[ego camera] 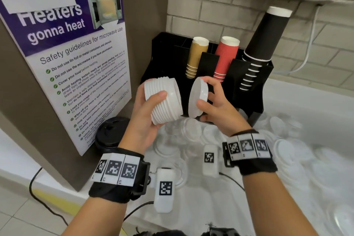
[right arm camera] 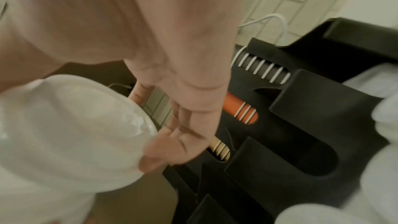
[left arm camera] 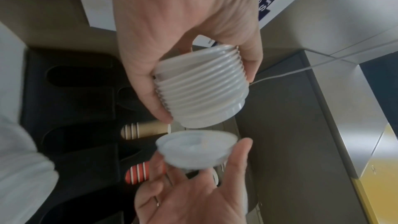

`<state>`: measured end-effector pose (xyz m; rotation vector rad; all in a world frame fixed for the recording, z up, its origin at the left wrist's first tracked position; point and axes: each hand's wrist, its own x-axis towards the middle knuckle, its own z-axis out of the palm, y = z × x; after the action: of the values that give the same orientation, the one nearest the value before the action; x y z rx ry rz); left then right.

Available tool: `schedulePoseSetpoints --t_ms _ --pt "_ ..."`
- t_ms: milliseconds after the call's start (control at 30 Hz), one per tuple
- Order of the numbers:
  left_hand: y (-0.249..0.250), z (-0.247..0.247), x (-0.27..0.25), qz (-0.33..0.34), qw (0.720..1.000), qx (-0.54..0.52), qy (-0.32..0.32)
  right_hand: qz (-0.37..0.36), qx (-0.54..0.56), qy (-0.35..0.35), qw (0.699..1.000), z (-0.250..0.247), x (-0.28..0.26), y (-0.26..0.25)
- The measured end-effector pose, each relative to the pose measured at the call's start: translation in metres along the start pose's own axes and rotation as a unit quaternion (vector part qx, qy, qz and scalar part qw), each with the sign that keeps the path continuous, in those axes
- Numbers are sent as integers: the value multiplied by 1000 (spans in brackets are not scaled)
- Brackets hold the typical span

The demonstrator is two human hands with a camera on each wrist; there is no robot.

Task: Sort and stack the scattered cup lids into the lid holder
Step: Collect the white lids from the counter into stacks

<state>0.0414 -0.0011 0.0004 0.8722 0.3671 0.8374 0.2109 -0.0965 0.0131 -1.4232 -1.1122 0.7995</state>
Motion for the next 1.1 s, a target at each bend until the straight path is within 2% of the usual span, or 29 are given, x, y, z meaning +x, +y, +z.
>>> schedulePoseSetpoints --t_ms 267,567,667,800,933,1000,1067,1100 --pt "-17 7 1 7 999 42 -29 -24 23 22 999 11 -32 8" --pt "-28 12 -1 -13 998 52 -38 -44 -49 40 997 10 -36 -1" --pt "-31 16 -4 -23 999 20 -25 -59 -64 46 995 10 -37 -3" --pt "-35 21 -8 -73 995 -60 -9 -80 -90 46 992 9 -34 -10" --pt "-40 22 -10 -113 978 -172 -2 -97 -177 20 979 6 -22 -26" --pt "-39 19 -9 -118 970 -214 12 -99 -171 34 980 -4 -8 -31" --pt "-36 15 -9 -113 967 -229 17 -80 -175 80 978 -15 10 -25" --pt "-33 14 -8 -110 968 -226 20 -50 -218 77 972 -18 19 -19"
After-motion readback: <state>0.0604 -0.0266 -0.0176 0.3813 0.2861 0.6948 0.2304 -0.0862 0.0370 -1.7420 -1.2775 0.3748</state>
